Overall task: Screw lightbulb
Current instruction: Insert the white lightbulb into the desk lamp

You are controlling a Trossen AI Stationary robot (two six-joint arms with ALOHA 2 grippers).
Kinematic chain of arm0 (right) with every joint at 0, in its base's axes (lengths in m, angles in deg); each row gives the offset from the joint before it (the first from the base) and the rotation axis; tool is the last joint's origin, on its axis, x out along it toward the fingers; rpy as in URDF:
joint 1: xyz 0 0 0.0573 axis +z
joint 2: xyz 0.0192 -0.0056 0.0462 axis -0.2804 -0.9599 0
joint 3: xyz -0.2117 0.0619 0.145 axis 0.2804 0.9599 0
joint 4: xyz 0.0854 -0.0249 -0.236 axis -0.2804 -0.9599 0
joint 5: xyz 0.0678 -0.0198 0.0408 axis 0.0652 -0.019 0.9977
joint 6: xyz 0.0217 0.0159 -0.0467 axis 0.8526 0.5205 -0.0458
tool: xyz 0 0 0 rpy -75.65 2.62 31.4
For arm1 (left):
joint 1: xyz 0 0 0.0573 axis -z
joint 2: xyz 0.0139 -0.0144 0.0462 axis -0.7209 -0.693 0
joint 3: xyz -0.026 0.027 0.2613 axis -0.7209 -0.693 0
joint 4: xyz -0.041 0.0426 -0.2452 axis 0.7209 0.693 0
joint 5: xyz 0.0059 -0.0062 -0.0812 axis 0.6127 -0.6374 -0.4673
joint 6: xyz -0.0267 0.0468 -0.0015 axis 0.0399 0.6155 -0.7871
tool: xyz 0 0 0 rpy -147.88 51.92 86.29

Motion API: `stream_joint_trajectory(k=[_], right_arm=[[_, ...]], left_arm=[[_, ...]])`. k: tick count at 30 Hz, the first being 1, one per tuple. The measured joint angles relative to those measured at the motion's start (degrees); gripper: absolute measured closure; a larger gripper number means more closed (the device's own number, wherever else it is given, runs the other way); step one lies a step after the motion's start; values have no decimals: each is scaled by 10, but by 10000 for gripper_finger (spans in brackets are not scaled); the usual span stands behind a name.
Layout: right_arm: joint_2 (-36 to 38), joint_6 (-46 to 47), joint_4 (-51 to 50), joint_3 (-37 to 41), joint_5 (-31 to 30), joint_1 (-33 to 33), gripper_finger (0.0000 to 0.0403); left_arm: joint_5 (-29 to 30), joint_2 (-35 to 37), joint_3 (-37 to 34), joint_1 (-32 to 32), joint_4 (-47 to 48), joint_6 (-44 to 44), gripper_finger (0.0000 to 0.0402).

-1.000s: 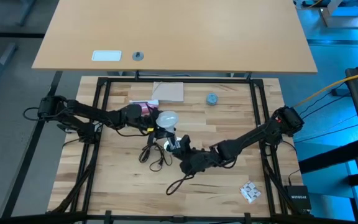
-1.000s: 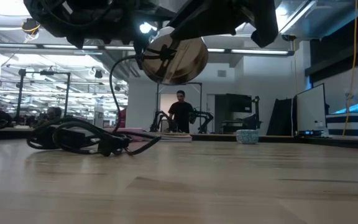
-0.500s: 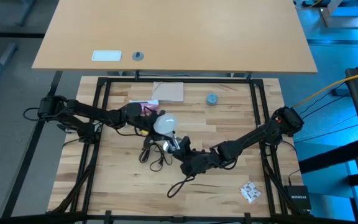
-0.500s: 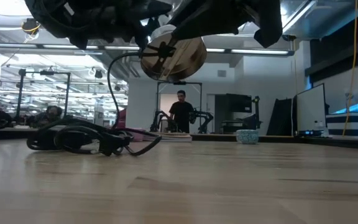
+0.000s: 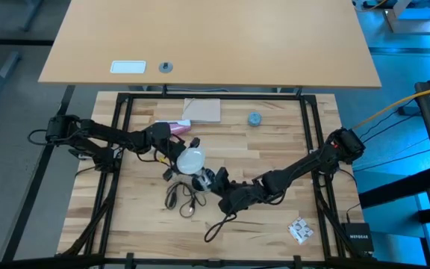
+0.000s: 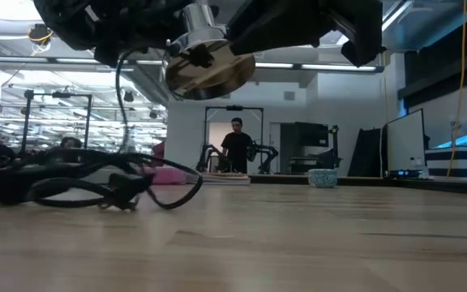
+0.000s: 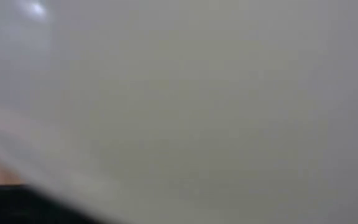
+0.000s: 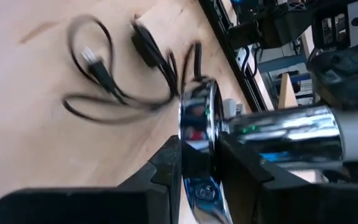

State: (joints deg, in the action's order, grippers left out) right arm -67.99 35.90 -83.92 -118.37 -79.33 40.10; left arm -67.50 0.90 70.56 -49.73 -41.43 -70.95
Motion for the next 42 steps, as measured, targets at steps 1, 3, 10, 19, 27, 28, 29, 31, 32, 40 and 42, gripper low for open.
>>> stream_joint_trajectory(k=[1, 3, 10, 19, 27, 28, 29, 31, 32, 40, 42], right_arm=[[0, -5, -1, 0, -5, 0, 314], [0, -13, -4, 1, -18, 0, 314], [0, -5, -69, 2, -117, -5, 315], [0, -11, -94, 2, -188, -5, 314], [0, -11, -90, 0, -181, -1, 313], [0, -11, -90, -3, -180, 2, 313], [0, -11, -89, -7, -180, 6, 313], [0, -11, -90, -17, -184, 12, 313], [0, -11, -94, -24, -188, 17, 313], [0, -8, -178, -82, -202, 48, 313], [0, -1, -177, -84, -201, 51, 313]], left_arm=[[-7, 0, 0, 0, 1, 0, 249], [-20, 0, 0, 0, 1, 0, 249], [-77, 1, -2, 4, 5, -30, 249], [-55, 0, -1, 10, 2, -38, 249], [9, 0, -1, 6, 3, -51, 249], [21, 0, -1, 6, 6, -56, 249], [37, 0, -1, 4, 12, -60, 249], [65, 0, -1, 0, 26, -66, 249], [75, 0, -1, -3, 32, -69, 249], [173, 0, -1, -24, 53, -118, 249], [208, 0, -1, -29, 48, -140, 249]])
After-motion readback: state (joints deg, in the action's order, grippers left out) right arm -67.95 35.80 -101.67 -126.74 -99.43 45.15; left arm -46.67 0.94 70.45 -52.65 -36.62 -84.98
